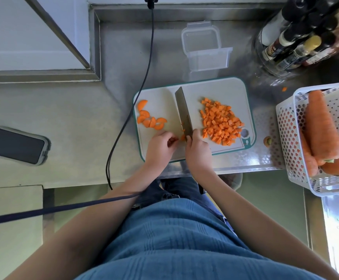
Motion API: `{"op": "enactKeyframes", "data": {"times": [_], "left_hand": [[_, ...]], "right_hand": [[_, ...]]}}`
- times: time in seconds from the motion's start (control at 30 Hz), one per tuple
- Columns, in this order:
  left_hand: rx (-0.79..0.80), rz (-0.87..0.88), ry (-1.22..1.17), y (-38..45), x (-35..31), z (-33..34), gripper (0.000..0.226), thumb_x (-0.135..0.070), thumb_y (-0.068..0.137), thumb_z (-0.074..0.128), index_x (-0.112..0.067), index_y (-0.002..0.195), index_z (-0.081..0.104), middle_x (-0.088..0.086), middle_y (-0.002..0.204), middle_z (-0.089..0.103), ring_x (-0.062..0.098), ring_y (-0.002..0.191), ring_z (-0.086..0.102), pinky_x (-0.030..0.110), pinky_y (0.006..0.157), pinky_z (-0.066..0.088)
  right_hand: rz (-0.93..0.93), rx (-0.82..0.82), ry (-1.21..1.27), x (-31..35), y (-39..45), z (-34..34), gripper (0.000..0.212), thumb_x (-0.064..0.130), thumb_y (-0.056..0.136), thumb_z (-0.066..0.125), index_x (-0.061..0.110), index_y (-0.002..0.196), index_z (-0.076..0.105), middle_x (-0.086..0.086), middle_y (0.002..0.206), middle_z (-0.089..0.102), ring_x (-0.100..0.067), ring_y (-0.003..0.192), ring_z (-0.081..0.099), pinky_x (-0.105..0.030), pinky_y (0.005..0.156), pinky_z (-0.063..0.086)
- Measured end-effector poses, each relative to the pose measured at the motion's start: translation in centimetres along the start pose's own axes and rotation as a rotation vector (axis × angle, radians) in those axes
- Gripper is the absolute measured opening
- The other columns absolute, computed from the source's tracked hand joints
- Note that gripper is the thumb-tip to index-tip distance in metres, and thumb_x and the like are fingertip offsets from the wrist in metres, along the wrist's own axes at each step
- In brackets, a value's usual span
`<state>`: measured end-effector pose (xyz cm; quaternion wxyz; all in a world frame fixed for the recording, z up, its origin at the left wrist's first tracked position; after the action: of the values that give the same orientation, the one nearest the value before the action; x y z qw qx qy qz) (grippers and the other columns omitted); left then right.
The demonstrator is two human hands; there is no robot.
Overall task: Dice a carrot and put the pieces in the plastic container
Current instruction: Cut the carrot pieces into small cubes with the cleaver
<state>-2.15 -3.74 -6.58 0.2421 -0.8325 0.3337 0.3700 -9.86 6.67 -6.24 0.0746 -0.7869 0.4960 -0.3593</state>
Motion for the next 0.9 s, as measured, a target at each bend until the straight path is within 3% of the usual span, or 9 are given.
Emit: {"op": "enactKeyframes", "data": {"times": [0.1, 0.2, 0.3, 0.4, 0.53, 0.63, 0.8, 0.9], "left_hand": [[0.044, 0.040, 0.031, 0.3, -0.6, 0.9, 0.009, -0.017, 0.083, 0.068, -0.011, 0.088, 0.072, 0.004, 0.083, 0.067, 0.016, 0.072, 0.060, 0.027, 0.063, 0.048], [0.139, 0.103, 0.044, 0.6, -1.6, 2.6, 0.008, -0.010, 0.083, 0.063, -0.005, 0.083, 0.070, 0.006, 0.080, 0.063, 0.020, 0.070, 0.059, 0.038, 0.062, 0.050], [0.177, 0.138, -0.006, 0.3, -2.9, 3.1, 0.011, -0.003, 0.086, 0.059, 0.000, 0.088, 0.070, 0.009, 0.087, 0.061, 0.020, 0.069, 0.057, 0.034, 0.066, 0.048], [0.031, 0.095, -0.006, 0.4, -2.0, 0.1, 0.018, -0.001, 0.087, 0.058, -0.002, 0.101, 0.069, 0.009, 0.097, 0.064, 0.018, 0.073, 0.060, 0.019, 0.068, 0.042], [-0.262, 0.042, 0.176, 0.2, 1.0, -5.7, 0.020, -0.001, 0.082, 0.061, -0.006, 0.100, 0.066, 0.010, 0.104, 0.062, 0.027, 0.095, 0.056, 0.035, 0.080, 0.049], [-0.367, -0.026, 0.258, 0.2, 2.7, -8.4, 0.038, -0.006, 0.077, 0.067, -0.004, 0.114, 0.061, 0.016, 0.113, 0.055, 0.034, 0.104, 0.049, 0.039, 0.087, 0.044], [-0.126, -0.064, 0.282, 2.2, 3.8, -6.9, 0.078, -0.025, 0.073, 0.078, -0.006, 0.138, 0.041, 0.018, 0.124, 0.049, 0.038, 0.113, 0.040, 0.042, 0.098, 0.034], [-0.102, -0.025, 0.317, 3.4, 3.4, -6.9, 0.094, -0.034, 0.062, 0.083, -0.012, 0.141, 0.037, 0.012, 0.113, 0.056, 0.032, 0.106, 0.046, 0.035, 0.096, 0.028]], "right_hand": [[-0.030, -0.013, -0.054, 0.0, 0.4, -0.6, 0.018, 0.027, 0.104, 0.031, 0.011, 0.101, 0.038, -0.012, 0.074, 0.056, -0.032, 0.065, 0.054, -0.035, 0.052, 0.041], [0.003, -0.117, 0.047, -1.8, 0.6, -3.1, 0.019, 0.025, 0.103, 0.033, 0.007, 0.102, 0.041, -0.009, 0.068, 0.053, -0.029, 0.059, 0.049, -0.033, 0.049, 0.032], [-0.011, -0.193, 0.192, -3.2, 0.2, -5.1, 0.019, 0.022, 0.102, 0.037, 0.007, 0.090, 0.039, -0.003, 0.061, 0.045, -0.020, 0.051, 0.038, -0.031, 0.047, 0.026], [-0.057, -0.151, 0.241, -2.3, -0.1, -4.3, 0.021, 0.019, 0.101, 0.040, 0.009, 0.083, 0.036, 0.000, 0.058, 0.039, -0.016, 0.050, 0.033, -0.031, 0.048, 0.026], [-0.083, -0.013, 0.189, -1.5, -0.2, -1.4, 0.015, 0.016, 0.101, 0.040, 0.009, 0.088, 0.042, 0.001, 0.060, 0.042, -0.016, 0.053, 0.039, -0.030, 0.046, 0.027], [-0.020, -0.037, 0.191, -3.1, 0.3, -2.3, 0.018, 0.020, 0.102, 0.038, 0.007, 0.091, 0.043, -0.004, 0.064, 0.048, -0.021, 0.055, 0.044, -0.030, 0.048, 0.029], [-0.036, -0.083, 0.219, -3.2, 1.5, -4.3, 0.020, 0.018, 0.101, 0.040, 0.002, 0.090, 0.043, -0.007, 0.064, 0.048, -0.026, 0.057, 0.047, -0.035, 0.049, 0.037], [-0.104, -0.082, 0.230, -1.4, 1.1, -4.5, 0.018, 0.017, 0.101, 0.041, 0.006, 0.086, 0.040, -0.002, 0.060, 0.044, -0.016, 0.051, 0.039, -0.028, 0.045, 0.027]]}}
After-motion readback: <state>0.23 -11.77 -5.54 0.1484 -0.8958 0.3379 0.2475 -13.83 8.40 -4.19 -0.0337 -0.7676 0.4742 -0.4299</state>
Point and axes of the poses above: each hand's wrist, its own y-axis towards the middle knuckle, its own z-axis out of the palm, x = y × z, the point moved 10 cm from there along y, towards the middle knuckle
